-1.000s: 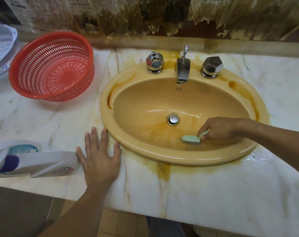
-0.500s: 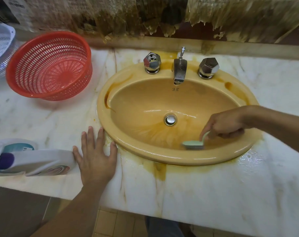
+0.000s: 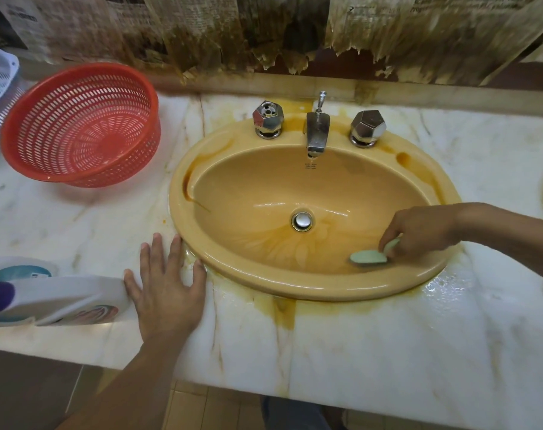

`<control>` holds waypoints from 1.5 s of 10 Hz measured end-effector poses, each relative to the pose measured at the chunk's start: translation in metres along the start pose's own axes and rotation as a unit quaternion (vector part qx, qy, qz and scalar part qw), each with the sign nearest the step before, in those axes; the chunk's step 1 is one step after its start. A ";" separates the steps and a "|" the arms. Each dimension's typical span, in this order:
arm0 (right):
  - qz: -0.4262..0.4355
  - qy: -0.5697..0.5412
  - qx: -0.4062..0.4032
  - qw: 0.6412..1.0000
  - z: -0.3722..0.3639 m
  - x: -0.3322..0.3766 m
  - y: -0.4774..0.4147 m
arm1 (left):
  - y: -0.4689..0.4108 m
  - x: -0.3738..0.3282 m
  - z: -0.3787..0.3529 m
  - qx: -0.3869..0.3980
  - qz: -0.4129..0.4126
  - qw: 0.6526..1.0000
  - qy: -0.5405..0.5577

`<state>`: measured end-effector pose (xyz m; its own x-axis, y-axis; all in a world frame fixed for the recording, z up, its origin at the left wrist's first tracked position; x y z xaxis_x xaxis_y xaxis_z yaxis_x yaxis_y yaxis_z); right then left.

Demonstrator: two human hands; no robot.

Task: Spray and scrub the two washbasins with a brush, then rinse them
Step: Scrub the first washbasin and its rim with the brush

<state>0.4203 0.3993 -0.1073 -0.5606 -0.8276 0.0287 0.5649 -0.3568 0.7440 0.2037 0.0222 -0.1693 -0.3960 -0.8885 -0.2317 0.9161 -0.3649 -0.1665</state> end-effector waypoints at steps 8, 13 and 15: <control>-0.026 0.151 -0.030 0.988 0.033 -0.012 0.007 | 0.000 0.002 0.000 -0.011 0.001 1.000 0.000; -0.051 0.276 -0.315 0.907 0.076 0.003 -0.008 | 0.000 0.002 0.001 -0.013 0.004 1.000 0.002; -0.028 0.143 -0.063 0.987 0.041 -0.019 -0.003 | -0.001 0.002 0.001 -0.015 0.007 1.000 0.006</control>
<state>0.4044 0.4333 -0.0831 -0.4091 -0.8872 -0.2133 0.6189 -0.4416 0.6496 0.2023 0.0201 -0.1690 -0.3849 -0.8897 -0.2456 0.9190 -0.3448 -0.1912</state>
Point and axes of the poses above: each hand's wrist, its own y-axis away from the middle knuckle, its own z-axis out of the back of the hand, x = y × z, the point moved 5 cm from there along -y, towards the middle knuckle, and after that the axes turned 12 degrees about -x, right-handed, at the moved point
